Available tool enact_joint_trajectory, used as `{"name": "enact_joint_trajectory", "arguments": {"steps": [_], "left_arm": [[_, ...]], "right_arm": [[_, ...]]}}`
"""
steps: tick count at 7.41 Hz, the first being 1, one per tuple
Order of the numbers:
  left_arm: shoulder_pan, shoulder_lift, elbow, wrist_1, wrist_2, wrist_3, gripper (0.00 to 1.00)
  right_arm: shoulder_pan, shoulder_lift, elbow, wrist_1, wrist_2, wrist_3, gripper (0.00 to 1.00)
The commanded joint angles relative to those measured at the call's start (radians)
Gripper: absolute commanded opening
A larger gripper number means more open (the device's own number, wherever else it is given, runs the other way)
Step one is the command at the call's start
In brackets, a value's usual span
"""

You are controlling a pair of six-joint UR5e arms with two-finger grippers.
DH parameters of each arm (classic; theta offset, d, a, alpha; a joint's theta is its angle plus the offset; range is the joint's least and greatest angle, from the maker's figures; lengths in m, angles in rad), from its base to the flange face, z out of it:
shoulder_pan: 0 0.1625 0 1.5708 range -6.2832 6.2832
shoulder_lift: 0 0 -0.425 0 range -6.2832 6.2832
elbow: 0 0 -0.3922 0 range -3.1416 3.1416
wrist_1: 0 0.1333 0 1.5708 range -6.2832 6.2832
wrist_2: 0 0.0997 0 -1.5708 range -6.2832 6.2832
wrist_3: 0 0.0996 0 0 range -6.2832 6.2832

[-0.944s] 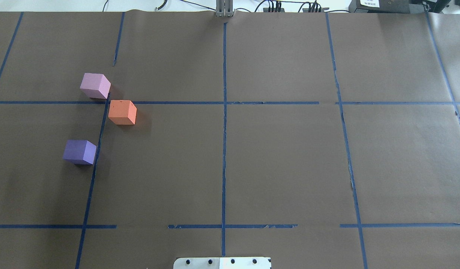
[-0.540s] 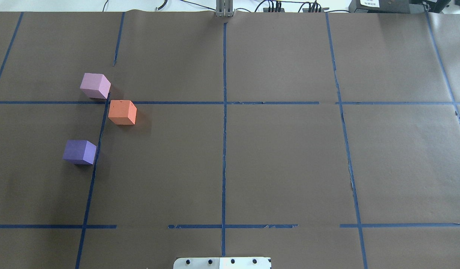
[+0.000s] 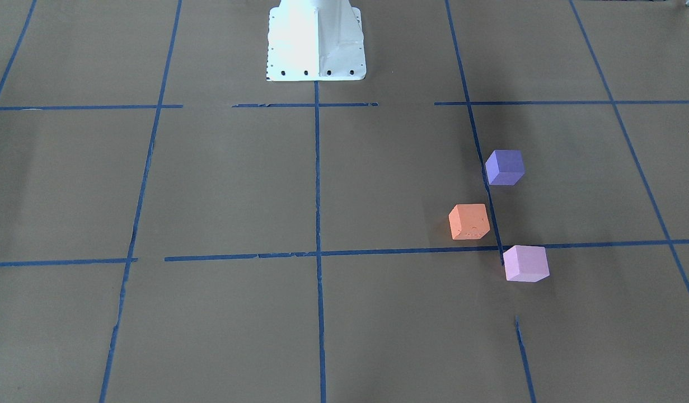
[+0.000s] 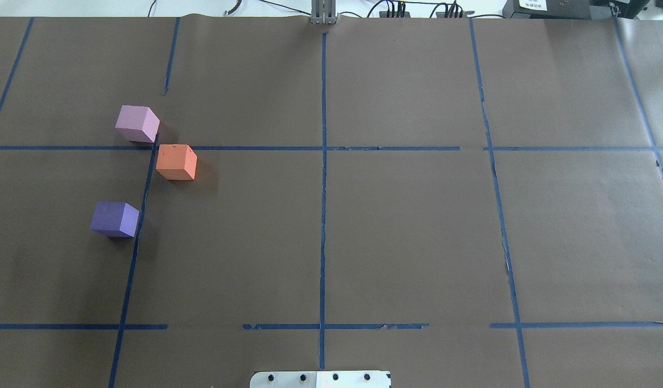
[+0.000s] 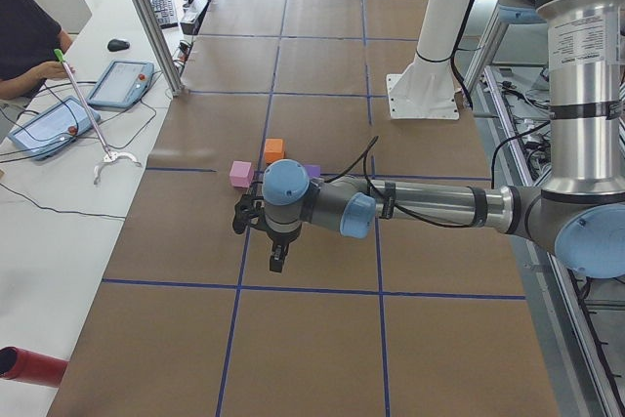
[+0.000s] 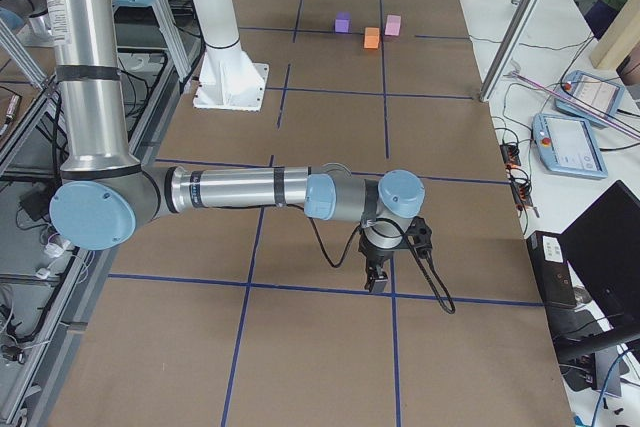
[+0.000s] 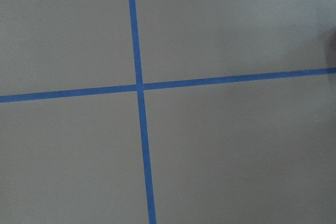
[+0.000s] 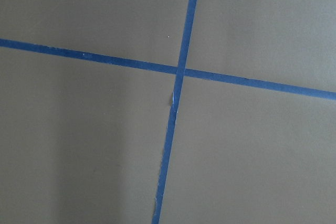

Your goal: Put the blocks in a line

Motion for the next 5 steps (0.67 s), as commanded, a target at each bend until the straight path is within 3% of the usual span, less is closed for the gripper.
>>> {"name": "enact_joint_trajectory", "arguments": {"steps": [1,3,5], "left_arm": [[0.029,-0.061,-0.005,0.006,-0.004,-0.003,0.99],[0.101,-0.131,-0.01,-0.014,0.001,-0.121,0.99],[0.212,-0.197,-0.022,-0.114,0.004,-0.307,0.98]], "right_arm": [[0.0,0.0,0.0,0.0,0.0,0.0,1.0],[0.0,0.0,0.0,0.0,0.0,0.0,1.0],[0.0,0.0,0.0,0.0,0.0,0.0,1.0]]}}
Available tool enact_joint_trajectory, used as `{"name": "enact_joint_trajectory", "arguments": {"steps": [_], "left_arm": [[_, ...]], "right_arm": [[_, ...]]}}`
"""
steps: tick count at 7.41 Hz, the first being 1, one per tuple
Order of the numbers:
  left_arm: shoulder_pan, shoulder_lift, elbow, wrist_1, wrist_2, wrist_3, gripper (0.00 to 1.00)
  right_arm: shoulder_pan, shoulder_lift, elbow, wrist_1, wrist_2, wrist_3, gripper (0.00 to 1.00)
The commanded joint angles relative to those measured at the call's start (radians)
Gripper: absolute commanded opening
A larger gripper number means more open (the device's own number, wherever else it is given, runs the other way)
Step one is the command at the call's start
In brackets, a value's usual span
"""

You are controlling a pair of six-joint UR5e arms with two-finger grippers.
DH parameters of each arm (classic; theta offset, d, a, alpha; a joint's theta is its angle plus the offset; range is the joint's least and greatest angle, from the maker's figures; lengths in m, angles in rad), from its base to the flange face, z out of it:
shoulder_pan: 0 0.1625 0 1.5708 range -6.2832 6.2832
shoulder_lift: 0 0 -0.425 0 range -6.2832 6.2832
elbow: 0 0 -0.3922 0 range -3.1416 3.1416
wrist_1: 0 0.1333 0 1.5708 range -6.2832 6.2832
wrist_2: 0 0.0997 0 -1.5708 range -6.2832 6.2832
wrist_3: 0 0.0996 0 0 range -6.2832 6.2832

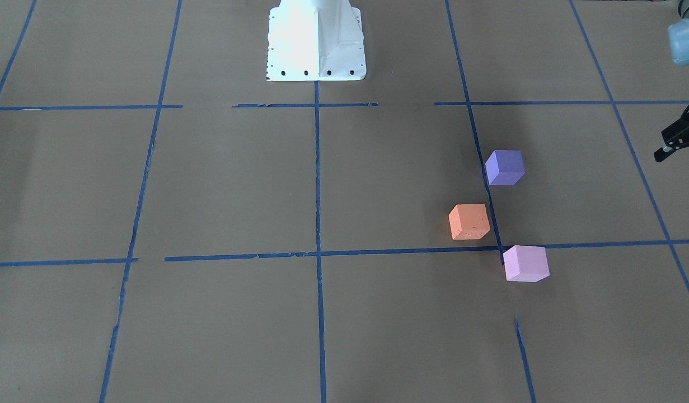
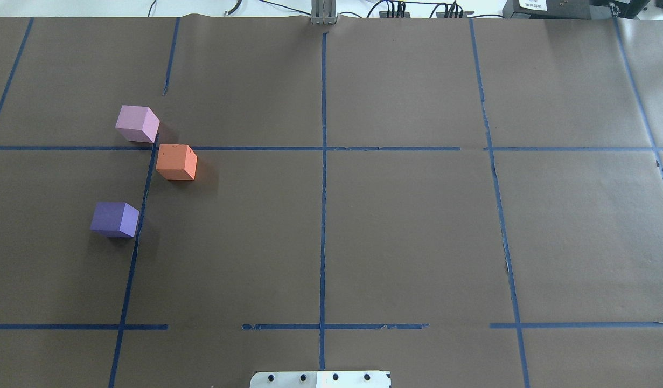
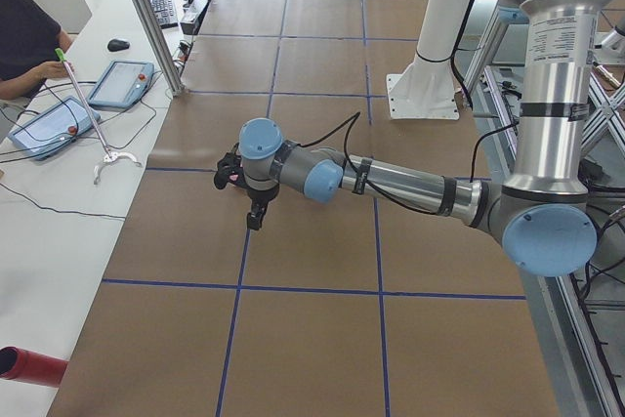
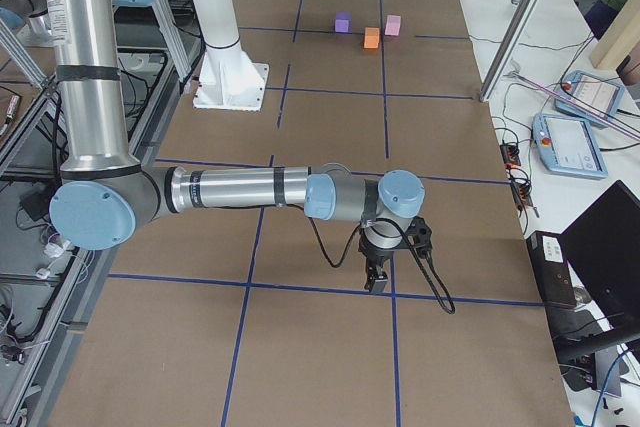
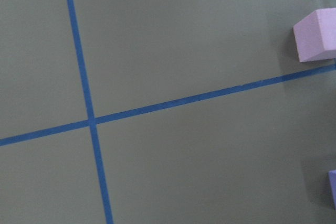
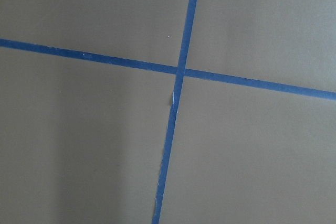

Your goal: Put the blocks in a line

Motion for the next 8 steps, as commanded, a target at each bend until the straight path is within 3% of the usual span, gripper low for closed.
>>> {"name": "enact_joint_trajectory", "arguments": {"steps": [1,4,6,8], "left_arm": [[0.136,-0.076,-0.014,-0.103,0.045,-0.207,0.97],[0.334,-0.203,0.049,-0.233,0.132,-0.404,0.98],[0.437,-0.318,0.176,-0.283,0.192,-0.409,0.98],[0.474,-0.343,0.204,-0.269,0.261,-0.429,0.98]], "right_arm": [[0.0,0.0,0.0,0.0,0.0,0.0,1.0],[0.0,0.0,0.0,0.0,0.0,0.0,1.0],[0.0,0.0,0.0,0.0,0.0,0.0,1.0],[0.0,0.0,0.0,0.0,0.0,0.0,1.0]]}}
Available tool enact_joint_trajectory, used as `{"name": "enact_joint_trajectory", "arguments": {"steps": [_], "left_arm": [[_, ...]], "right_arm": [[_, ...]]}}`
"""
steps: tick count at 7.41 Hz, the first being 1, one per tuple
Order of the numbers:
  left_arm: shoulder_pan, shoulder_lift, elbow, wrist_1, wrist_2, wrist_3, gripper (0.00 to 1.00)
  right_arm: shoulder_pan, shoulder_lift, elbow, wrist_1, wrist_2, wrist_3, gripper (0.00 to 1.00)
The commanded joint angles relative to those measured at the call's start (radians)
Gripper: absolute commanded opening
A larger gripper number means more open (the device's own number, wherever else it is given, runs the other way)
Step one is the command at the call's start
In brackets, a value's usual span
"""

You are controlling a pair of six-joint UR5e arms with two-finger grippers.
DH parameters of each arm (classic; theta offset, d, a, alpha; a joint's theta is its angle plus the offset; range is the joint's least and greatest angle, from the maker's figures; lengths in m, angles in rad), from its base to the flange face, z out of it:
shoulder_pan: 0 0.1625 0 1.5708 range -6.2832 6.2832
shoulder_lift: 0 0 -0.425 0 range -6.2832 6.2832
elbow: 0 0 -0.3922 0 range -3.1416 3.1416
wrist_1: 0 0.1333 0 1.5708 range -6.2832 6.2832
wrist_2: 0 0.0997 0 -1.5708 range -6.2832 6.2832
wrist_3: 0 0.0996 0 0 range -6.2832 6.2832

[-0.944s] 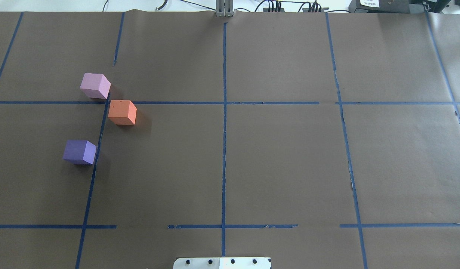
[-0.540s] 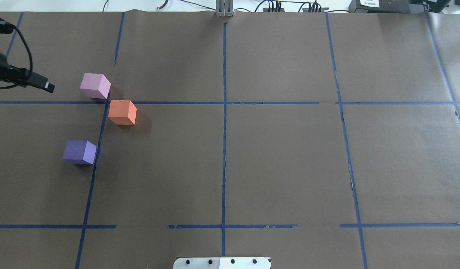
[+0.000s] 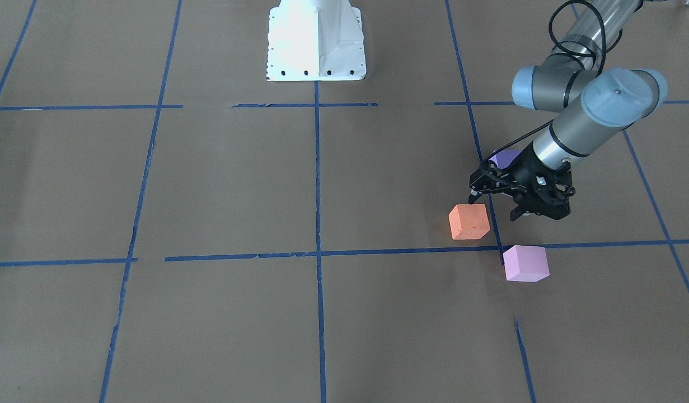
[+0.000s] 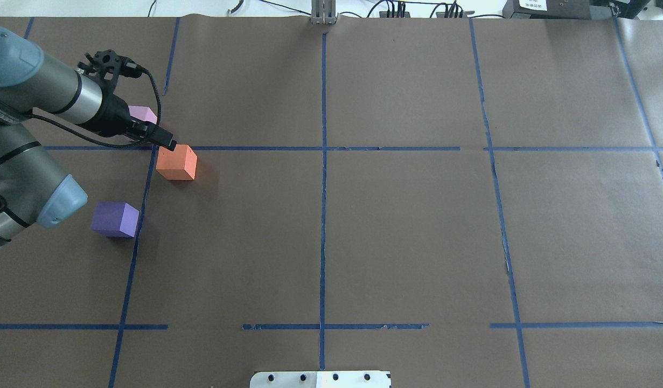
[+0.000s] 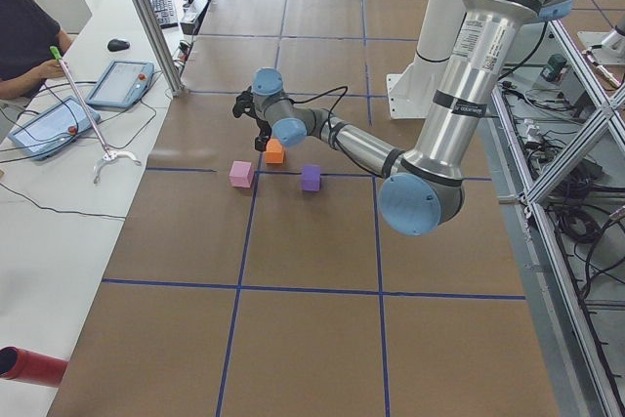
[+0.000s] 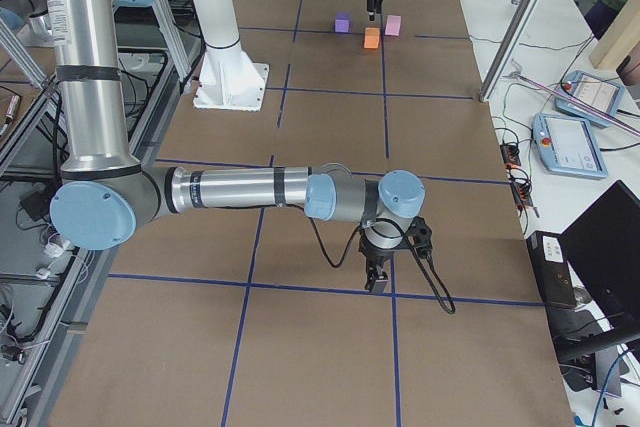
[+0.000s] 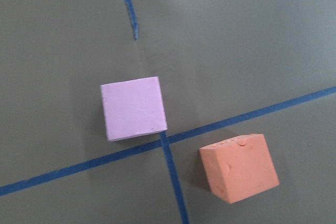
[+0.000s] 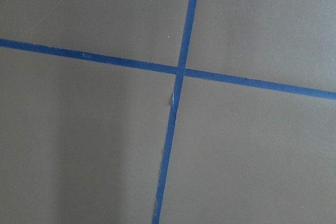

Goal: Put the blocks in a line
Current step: 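Move the left gripper down toward the orange cube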

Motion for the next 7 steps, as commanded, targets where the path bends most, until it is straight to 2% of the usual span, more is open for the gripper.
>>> {"name": "enact_joint_trajectory", "arguments": {"steps": [1,3,5,7], "left_arm": [[0.04,-0.023,0.031,0.007,0.035,-0.082,0.98],[0.061,-0.04,0.063,0.023,0.039,-0.125,0.98],[0.058,-0.044,0.058,0.087,0.042,-0.122,0.98],[0.058,-0.047,0.046,0.089,0.041,-0.157,0.98]], "right_arm": [[0.0,0.0,0.0,0.0,0.0,0.0,1.0],[0.0,0.002,0.0,0.0,0.0,0.0,1.0],[0.0,0.0,0.0,0.0,0.0,0.0,1.0],[0.0,0.0,0.0,0.0,0.0,0.0,1.0]]}}
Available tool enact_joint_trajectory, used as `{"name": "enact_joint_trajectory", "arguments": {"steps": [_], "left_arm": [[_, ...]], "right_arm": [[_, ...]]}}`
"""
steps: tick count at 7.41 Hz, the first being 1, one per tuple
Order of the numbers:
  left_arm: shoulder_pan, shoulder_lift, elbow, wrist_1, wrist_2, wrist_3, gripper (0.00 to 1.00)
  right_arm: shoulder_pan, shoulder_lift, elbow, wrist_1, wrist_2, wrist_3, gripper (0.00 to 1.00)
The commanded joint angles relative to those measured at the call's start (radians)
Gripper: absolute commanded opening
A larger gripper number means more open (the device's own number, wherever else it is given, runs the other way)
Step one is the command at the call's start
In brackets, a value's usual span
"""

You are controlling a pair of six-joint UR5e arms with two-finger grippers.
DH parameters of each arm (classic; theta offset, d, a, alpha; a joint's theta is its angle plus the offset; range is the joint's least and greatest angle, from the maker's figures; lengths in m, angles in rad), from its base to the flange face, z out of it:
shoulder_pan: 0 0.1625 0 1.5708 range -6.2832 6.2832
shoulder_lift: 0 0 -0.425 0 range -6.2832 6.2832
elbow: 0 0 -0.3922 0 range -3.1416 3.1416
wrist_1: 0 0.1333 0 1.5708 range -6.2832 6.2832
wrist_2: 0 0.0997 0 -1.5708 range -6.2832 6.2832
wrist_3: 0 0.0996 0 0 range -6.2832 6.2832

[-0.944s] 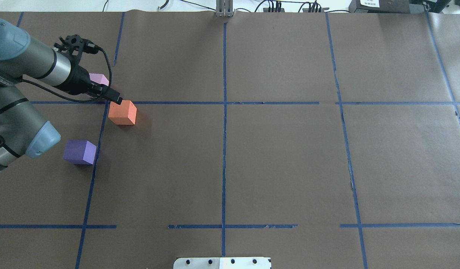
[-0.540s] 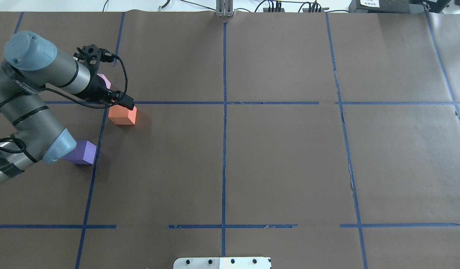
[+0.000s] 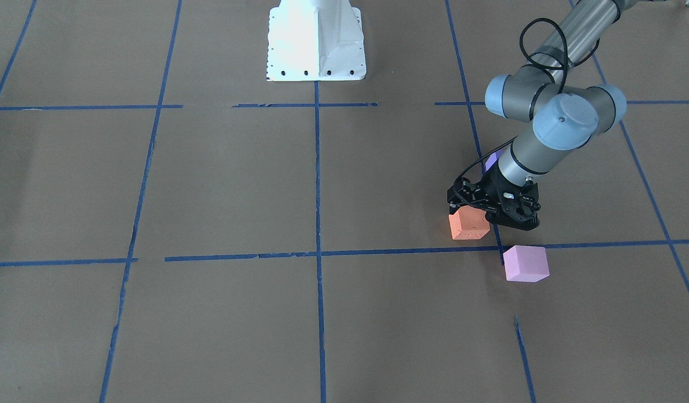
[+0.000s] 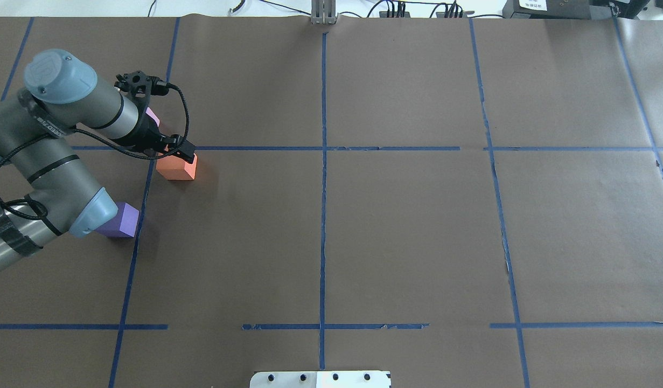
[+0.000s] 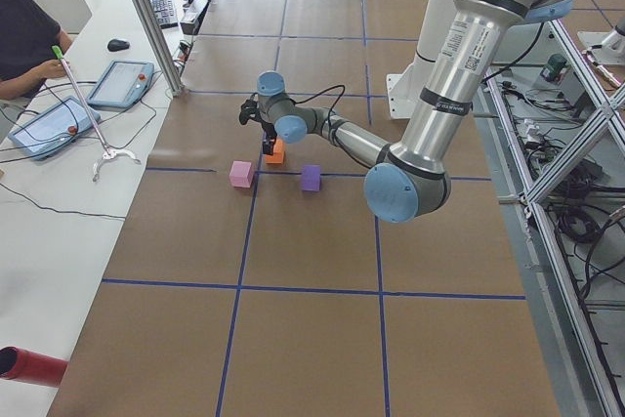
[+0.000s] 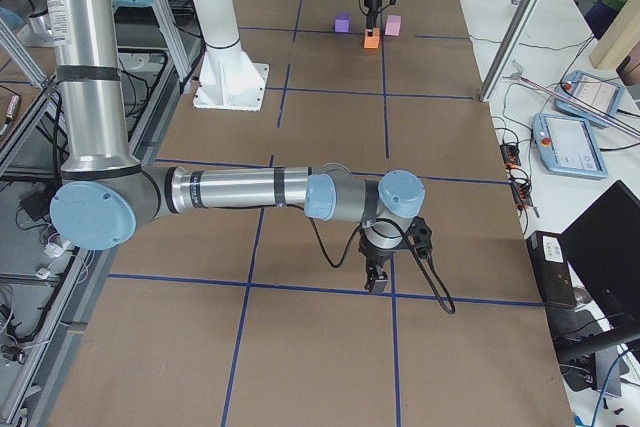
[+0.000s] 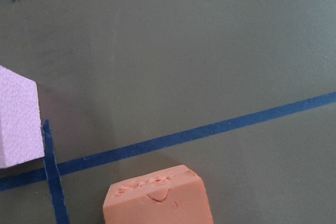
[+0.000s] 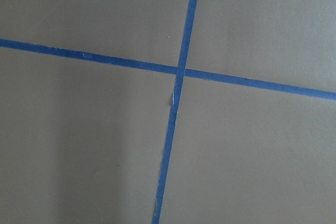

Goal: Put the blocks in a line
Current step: 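Close the left gripper on the orange cube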

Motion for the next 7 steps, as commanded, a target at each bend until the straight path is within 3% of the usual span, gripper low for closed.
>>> {"name": "enact_joint_trajectory", "arguments": {"steps": [1,7], "left_arm": [[0.003,-0.003,0.002,0.01,0.001,-0.034,0.98],[0.021,-0.029,0.055,0.039,0.002,-0.122,0.93]], "right_arm": [[0.0,0.0,0.0,0.0,0.0,0.0,1.0],[0.0,0.0,0.0,0.0,0.0,0.0,1.0]]}}
